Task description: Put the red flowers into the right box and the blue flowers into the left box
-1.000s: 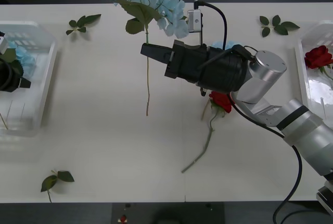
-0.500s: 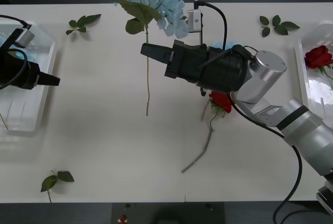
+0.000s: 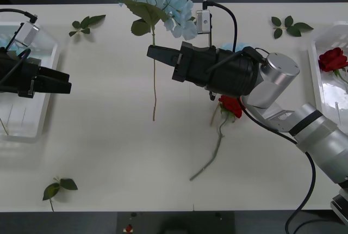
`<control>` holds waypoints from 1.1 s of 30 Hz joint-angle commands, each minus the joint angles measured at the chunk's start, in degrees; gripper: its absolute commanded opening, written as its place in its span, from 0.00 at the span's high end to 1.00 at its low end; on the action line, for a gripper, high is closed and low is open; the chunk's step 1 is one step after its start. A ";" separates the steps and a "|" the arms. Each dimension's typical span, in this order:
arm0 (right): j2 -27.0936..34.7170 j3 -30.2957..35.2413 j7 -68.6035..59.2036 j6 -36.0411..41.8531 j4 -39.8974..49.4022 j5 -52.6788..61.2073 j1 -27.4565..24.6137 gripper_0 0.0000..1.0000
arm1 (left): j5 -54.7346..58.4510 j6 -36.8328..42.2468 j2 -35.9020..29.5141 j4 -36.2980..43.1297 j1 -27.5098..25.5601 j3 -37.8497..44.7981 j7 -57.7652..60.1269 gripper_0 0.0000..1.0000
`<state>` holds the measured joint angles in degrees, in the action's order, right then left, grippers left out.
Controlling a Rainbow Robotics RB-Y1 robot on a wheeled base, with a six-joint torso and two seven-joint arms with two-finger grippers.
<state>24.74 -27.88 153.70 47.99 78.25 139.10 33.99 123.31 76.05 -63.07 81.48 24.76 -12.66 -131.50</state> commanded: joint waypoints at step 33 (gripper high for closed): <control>0.14 -0.15 1.30 0.43 3.66 2.05 2.13 1.00 | 2.47 -12.33 16.66 6.23 5.12 -10.81 -8.51 0.00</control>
<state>24.74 -27.89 153.70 48.01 79.22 140.33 34.00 125.73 64.08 -47.12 86.57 28.29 -24.02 -136.88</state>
